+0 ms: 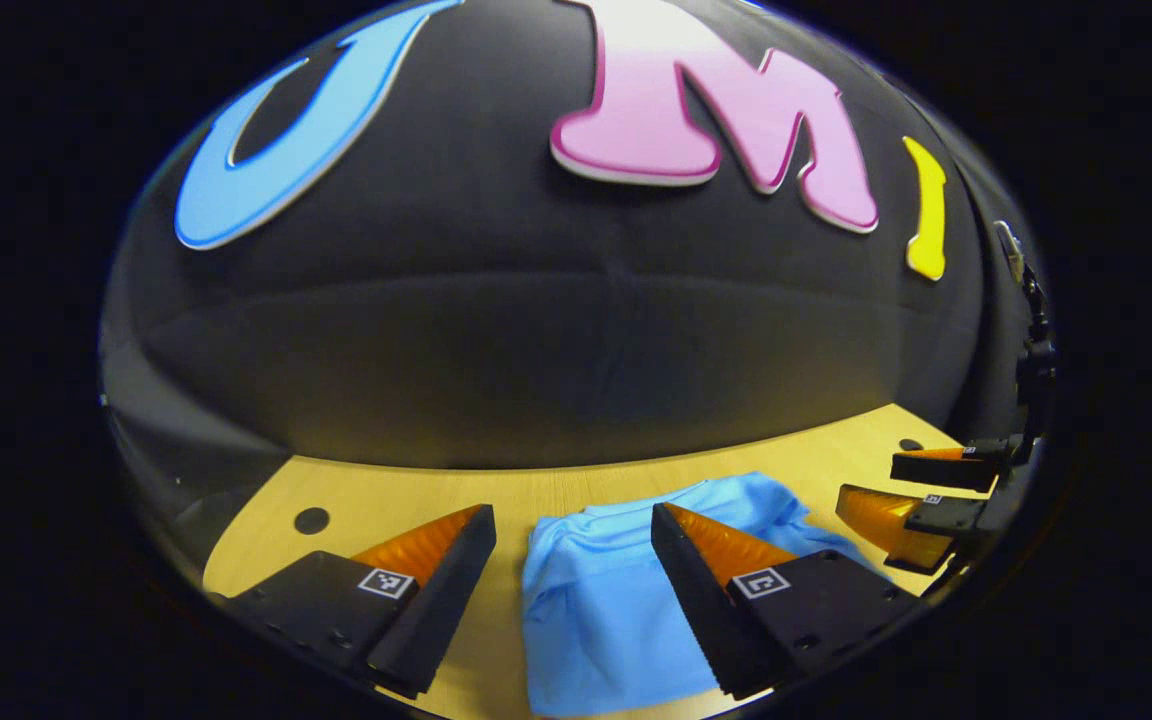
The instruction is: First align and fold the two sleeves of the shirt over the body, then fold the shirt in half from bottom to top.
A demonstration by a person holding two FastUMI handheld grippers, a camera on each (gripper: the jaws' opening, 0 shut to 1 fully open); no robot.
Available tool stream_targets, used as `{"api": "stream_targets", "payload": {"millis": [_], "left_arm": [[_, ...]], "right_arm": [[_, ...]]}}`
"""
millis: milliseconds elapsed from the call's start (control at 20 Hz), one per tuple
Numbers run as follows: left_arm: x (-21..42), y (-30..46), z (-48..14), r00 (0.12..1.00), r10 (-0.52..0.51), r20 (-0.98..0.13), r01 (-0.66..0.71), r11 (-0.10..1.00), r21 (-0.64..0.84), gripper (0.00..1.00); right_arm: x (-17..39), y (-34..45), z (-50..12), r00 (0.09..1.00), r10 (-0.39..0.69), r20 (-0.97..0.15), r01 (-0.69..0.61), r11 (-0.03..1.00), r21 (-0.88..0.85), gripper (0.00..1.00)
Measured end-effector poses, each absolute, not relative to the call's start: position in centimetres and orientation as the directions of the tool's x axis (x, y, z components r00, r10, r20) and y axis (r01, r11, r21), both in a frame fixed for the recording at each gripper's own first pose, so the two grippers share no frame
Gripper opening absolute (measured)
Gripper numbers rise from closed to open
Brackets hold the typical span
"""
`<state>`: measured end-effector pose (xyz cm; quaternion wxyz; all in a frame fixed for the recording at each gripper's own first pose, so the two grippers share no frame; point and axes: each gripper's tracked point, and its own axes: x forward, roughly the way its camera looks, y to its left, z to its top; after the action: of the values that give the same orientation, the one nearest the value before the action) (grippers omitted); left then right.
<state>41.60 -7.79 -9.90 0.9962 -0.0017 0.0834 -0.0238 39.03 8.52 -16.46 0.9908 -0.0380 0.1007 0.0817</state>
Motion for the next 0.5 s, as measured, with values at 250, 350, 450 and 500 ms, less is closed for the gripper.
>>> {"api": "stream_targets", "payload": {"millis": [250, 350, 450, 500], "left_arm": [[29.8, -7.4, -5.1, 0.996, -0.040, -0.076, 0.041, 0.999, 0.009, 0.99], [25.1, -7.2, -3.2, 0.998, -0.043, -0.045, 0.043, 0.999, -0.013, 1.00], [19.8, -7.0, -1.2, 0.999, -0.046, -0.008, 0.046, 0.998, -0.032, 1.00], [17.4, -7.0, -0.3, 0.999, -0.047, 0.012, 0.048, 0.998, -0.034, 0.99]], "right_arm": [[29.9, 6.9, -10.0, 0.985, 0.128, -0.114, -0.142, 0.982, -0.127, 0.99], [25.1, 6.6, -7.6, 0.988, 0.129, -0.087, -0.138, 0.985, -0.104, 1.00], [20.5, 6.7, -5.3, 0.989, 0.138, -0.048, -0.143, 0.984, -0.106, 0.99], [18.1, 6.6, -4.3, 0.989, 0.145, -0.029, -0.147, 0.983, -0.113, 0.99]]}}
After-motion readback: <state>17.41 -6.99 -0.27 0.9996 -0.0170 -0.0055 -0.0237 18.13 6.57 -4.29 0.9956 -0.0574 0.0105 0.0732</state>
